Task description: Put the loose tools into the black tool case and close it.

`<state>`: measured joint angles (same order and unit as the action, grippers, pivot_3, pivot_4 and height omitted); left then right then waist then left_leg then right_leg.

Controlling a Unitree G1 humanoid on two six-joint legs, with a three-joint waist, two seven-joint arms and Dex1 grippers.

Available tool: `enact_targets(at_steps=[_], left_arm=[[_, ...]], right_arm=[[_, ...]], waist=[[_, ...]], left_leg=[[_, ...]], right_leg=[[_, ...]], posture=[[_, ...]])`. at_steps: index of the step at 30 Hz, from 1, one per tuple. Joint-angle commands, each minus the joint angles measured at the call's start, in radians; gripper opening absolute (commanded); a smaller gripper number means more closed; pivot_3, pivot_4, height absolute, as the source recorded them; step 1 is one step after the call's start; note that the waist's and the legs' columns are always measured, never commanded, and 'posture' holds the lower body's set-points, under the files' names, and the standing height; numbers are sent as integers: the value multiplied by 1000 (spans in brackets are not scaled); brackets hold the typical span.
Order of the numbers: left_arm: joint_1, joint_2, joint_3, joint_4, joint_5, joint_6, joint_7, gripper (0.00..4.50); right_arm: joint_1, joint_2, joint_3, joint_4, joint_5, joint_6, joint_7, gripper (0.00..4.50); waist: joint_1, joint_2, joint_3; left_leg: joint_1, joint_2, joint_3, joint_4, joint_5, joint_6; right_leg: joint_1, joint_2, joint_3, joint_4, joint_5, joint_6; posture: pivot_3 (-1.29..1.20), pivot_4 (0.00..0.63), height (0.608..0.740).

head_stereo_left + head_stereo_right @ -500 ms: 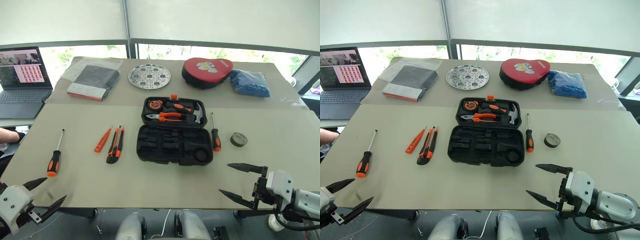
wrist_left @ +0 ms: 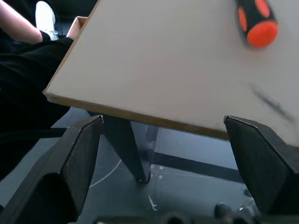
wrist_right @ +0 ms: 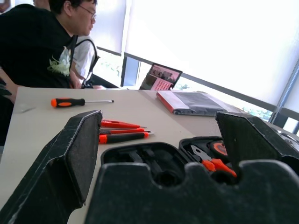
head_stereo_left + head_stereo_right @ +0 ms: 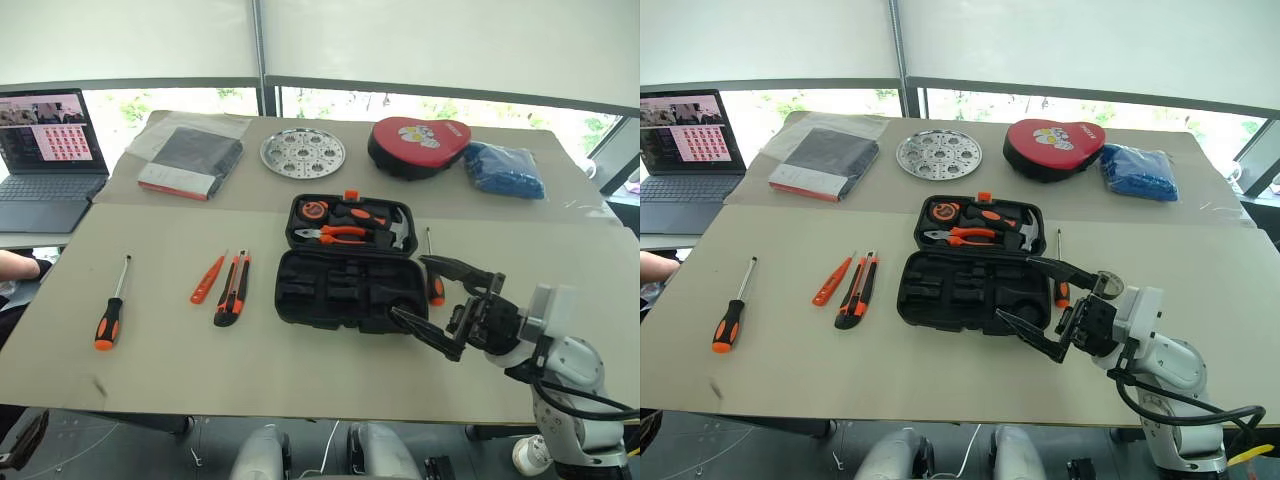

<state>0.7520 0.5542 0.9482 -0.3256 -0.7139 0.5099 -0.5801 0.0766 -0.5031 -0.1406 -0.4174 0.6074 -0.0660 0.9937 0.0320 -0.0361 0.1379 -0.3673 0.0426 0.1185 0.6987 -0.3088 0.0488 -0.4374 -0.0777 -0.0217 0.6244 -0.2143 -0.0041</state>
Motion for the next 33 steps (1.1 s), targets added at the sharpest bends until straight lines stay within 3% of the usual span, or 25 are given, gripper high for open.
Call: enact_targets(at_steps=[1, 6, 12, 13, 14, 19, 22, 25, 30, 33], left_arm=[[-126, 152, 12, -77, -137, 254, 135, 4469], [-390, 319, -120, -12, -180, 545, 299, 4469], [-607, 372, -318, 106, -76, 649, 358, 4469], [-614, 380, -334, 112, -64, 665, 353, 3942], [-617, 385, -344, 116, -59, 683, 348, 3730], [-602, 413, -354, 119, -16, 720, 306, 1857], [-621, 431, -350, 142, 22, 655, 252, 873], [-695, 425, -381, 145, 66, 435, 129, 873], [-844, 413, -521, 81, 119, -53, -284, 873], [-1077, 388, -772, 178, 260, -209, -422, 873]], right_arm=[[7, -5, -11, 7, -3, -47, 36, 4500], [-7, 0, 10, 34, -21, -61, 48, 4500], [2, 5, 16, 62, -35, -88, 67, 4500], [6, 3, 11, 64, -35, -94, 68, 4500], [11, 1, 5, 67, -35, -101, 70, 4500], [36, -5, -22, 72, -33, -125, 71, 4500], [52, -5, -35, 72, -37, -133, 64, 4500], [69, -7, -56, 77, -46, -145, 49, 4500], [77, -26, -141, 95, -47, -128, -10, 4500], [76, -62, -186, 127, -49, -95, -34, 4500]], waist=[[-1, -1, 0], [-13, 1, 1], [-41, 1, 1], [-44, 1, 1], [-45, 1, 1], [-44, 2, 2], [-42, 2, 2], [-37, 2, 2], [-11, 2, 3], [-7, 4, 3]], left_leg=[[1, 0, 1, 0, 0, -1], [10, 0, 1, -1, 2, -3], [18, 1, 2, -5, 2, -11], [17, 2, 2, -6, 3, -16], [17, 2, 2, -6, 4, -19], [17, 5, 2, -7, 2, -23], [17, 5, 2, -7, 2, -22], [16, 5, 2, -7, 1, -21], [12, 2, 3, -6, 1, -25], [12, 1, 5, -6, 2, -20]], right_leg=[[0, 0, 0, 1, 0, -1], [7, 1, 2, 5, 0, -1], [10, 4, 4, 6, 1, 1], [10, 5, 4, 6, 1, 0], [9, 6, 4, 7, 1, 0], [8, 8, 4, 7, -1, -3], [7, 7, 4, 7, -1, -3], [6, 6, 4, 7, -1, -3], [3, 2, 2, 7, -1, -4], [4, 1, 5, 6, -1, -3]], posture=[[0, 150, 740], [0, 150, 740], [0, 150, 740], [0, 150, 740], [0, 150, 740], [0, 150, 740], [0, 150, 740], [0, 150, 740], [0, 150, 740], [0, 150, 740]])
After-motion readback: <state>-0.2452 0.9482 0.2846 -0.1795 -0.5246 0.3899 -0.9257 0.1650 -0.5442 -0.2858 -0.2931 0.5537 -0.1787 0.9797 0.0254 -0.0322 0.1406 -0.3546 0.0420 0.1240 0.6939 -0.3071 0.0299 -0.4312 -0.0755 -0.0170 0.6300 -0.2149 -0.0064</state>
